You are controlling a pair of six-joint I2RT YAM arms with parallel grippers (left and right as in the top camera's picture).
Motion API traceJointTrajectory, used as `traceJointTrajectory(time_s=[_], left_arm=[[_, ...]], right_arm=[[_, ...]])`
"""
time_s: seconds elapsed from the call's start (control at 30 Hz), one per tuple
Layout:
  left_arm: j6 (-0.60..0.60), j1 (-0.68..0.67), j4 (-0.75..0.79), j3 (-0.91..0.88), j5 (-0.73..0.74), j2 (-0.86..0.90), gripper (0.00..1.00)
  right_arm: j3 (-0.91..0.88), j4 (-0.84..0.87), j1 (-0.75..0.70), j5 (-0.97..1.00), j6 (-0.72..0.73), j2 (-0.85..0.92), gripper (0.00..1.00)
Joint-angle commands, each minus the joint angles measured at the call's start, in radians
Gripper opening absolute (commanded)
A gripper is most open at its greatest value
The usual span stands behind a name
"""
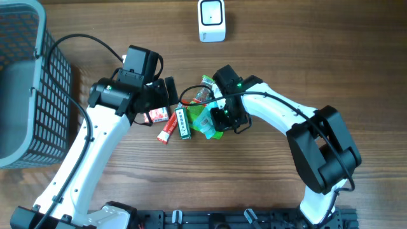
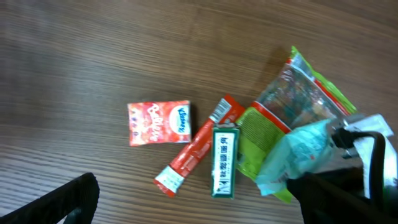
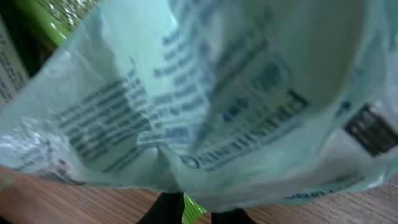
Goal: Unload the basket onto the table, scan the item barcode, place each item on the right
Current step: 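Reach the right gripper to the pale green pouch and grasp it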
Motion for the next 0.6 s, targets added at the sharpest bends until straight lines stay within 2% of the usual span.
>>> traceJointTrajectory(time_s=[0.0, 0.07, 0.13, 0.23, 0.57], left_arm=[[0.003, 0.001, -0.015, 0.000, -0.149, -0.001, 1.00], [-0.003, 0.001, -0.010, 0.001, -0.142, -0.001, 1.00], [-0.006, 0.003, -0.007, 0.001, -0.166, -0.002, 1.00], [-0.108, 0.003, -0.016, 0.001, -0.272, -0.002, 1.00], [-0.112, 0.002, 0.019, 0.001, -0.177, 0.000, 1.00]], right_arm=[[0.069, -0.056, -0.015, 0.024, -0.061, -0.086, 0.31], [0.090, -0.071, -0.016, 0.023, -0.080, -0.155, 0.49], [0.090, -0.064, -0.015, 0.023, -0.080, -0.173, 0.47], [0.066, -0.019, -0.015, 0.024, -0.081, -0.131, 0.41], [0.066, 0.080, -0.016, 0.109, -0.082, 0.048, 0.40]])
